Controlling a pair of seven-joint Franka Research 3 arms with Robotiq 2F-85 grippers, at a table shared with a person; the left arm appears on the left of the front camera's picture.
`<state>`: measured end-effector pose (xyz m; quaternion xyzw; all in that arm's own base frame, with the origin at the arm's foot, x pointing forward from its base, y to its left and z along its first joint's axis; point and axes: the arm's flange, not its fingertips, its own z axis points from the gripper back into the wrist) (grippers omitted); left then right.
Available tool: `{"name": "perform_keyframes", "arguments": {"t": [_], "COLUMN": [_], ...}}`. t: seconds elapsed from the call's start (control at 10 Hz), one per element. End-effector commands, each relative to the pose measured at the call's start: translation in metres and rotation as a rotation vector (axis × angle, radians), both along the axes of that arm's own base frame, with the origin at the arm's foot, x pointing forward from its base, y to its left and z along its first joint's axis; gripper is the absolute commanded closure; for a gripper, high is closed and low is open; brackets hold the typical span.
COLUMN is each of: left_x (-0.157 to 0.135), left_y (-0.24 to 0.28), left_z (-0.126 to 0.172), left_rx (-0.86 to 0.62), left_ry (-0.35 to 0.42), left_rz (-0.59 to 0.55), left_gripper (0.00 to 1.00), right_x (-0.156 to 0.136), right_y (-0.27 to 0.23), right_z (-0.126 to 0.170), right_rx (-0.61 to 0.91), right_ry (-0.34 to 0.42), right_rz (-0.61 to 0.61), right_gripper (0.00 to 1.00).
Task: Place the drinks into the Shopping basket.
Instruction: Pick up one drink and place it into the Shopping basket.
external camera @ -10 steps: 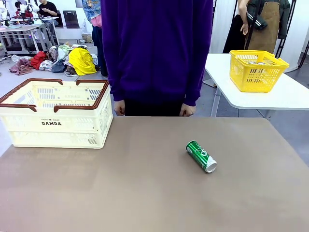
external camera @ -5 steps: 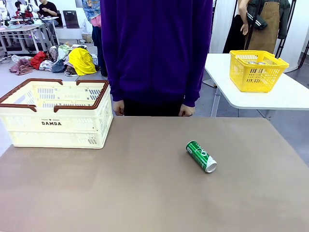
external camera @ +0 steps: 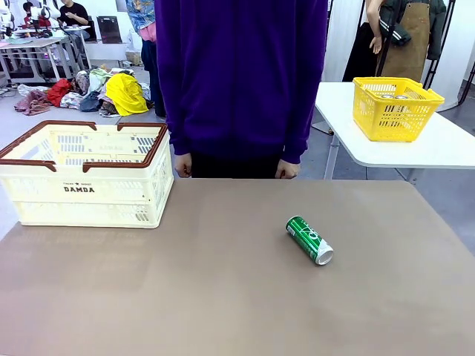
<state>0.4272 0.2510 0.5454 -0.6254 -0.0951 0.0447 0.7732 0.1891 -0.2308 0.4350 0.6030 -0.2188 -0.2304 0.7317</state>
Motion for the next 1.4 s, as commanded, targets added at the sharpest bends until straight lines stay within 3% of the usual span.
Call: {"name": "perform_keyframes", "arguments": {"t": [0.0, 1.1, 1.2, 1.3], "left_x": [-0.002, -0.002, -0.002, -0.002], "left_y": [-0.006, -0.006, -0.006, -0.006], "left_z": [-0.002, -0.002, -0.002, -0.002], "left_rx": [0.003, 0.003, 0.003, 0.003], "left_ry": [0.012, 0.012, 0.012, 0.012], "left_rz": [0.006, 0.006, 0.006, 0.006], "left_gripper": [0.0, 0.0, 0.0, 0.0], "right_x": [0.001, 0.001, 0.0, 0.014], "right_y": [0.0, 0.0, 0.0, 0.031], "right_z": [0.003, 0.003, 0.0, 0.02], "right_rx": [0.014, 0.014, 0.0, -0.114], "right_ry": [-0.026, -0.026, 0.0, 0.035], "right_rz": [-0.005, -0.005, 0.0, 0.057], "right_gripper": [0.0, 0.0, 0.0, 0.0]}}
